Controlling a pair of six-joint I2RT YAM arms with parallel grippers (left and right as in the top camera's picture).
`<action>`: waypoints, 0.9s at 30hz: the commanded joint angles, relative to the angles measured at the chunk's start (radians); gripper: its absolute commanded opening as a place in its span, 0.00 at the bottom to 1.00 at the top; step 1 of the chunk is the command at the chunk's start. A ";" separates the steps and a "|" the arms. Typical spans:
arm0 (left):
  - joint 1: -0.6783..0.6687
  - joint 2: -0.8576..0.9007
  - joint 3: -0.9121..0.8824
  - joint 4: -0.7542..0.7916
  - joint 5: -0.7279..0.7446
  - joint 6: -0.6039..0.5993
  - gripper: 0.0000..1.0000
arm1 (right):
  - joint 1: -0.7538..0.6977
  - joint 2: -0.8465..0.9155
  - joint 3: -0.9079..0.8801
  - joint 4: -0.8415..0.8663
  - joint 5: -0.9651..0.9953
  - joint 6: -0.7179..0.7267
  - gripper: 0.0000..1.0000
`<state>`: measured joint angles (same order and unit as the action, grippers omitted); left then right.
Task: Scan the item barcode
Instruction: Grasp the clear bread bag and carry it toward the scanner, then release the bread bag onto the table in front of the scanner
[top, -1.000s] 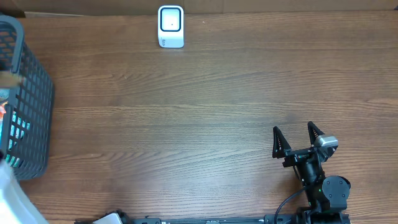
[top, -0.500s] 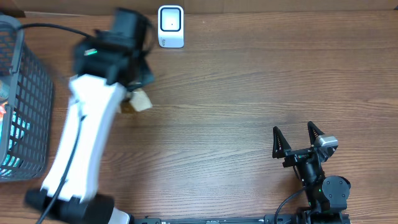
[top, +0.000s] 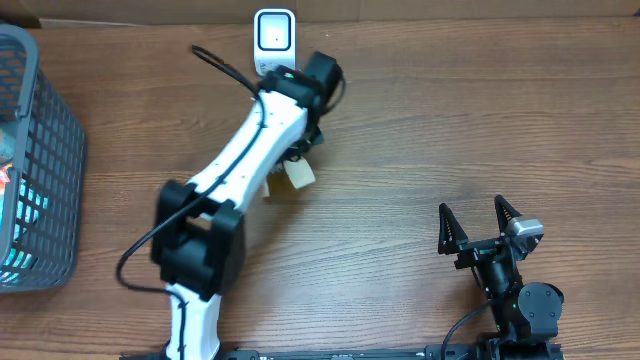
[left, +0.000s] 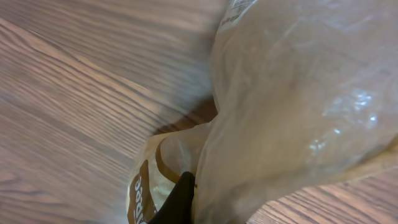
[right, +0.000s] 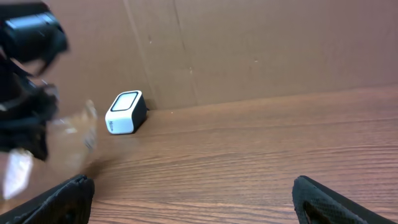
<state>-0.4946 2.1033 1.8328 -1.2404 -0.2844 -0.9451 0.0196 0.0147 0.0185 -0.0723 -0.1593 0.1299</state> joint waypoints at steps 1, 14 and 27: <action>-0.033 0.052 -0.006 0.004 0.001 -0.039 0.04 | -0.002 -0.011 -0.011 0.004 0.001 0.000 1.00; -0.044 0.058 0.108 0.048 0.076 0.101 0.98 | -0.002 -0.011 -0.011 0.004 0.001 -0.001 1.00; 0.016 0.019 0.770 -0.308 0.055 0.266 0.95 | -0.002 -0.011 -0.011 0.004 0.001 0.000 1.00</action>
<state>-0.5179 2.1590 2.4939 -1.5032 -0.2134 -0.7357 0.0196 0.0147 0.0185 -0.0719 -0.1593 0.1307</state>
